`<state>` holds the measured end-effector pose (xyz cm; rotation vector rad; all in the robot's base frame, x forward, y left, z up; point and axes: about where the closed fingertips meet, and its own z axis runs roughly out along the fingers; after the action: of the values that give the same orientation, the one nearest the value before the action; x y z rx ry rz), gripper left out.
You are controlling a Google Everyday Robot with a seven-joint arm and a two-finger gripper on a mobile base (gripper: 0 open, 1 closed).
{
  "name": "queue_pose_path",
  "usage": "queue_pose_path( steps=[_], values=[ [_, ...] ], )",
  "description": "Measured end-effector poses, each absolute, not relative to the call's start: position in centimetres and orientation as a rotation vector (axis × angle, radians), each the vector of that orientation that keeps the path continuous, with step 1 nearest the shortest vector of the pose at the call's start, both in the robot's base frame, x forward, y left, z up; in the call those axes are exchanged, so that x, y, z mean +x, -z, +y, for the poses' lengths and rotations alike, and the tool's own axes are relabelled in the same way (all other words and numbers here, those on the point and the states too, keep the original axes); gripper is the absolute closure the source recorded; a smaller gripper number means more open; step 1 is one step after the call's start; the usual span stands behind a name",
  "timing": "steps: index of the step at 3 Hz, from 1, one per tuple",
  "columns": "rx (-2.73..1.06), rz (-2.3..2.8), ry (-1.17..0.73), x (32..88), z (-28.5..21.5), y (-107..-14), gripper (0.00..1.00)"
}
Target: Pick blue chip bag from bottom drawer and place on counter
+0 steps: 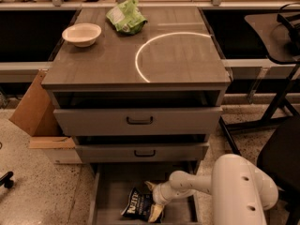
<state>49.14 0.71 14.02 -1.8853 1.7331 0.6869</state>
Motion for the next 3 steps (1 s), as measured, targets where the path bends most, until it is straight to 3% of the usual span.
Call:
queue_pose_path(
  steps=[3],
  values=[
    [-1.886, 1.736, -0.707, 49.2, 1.8, -12.9, 0.69]
  ],
)
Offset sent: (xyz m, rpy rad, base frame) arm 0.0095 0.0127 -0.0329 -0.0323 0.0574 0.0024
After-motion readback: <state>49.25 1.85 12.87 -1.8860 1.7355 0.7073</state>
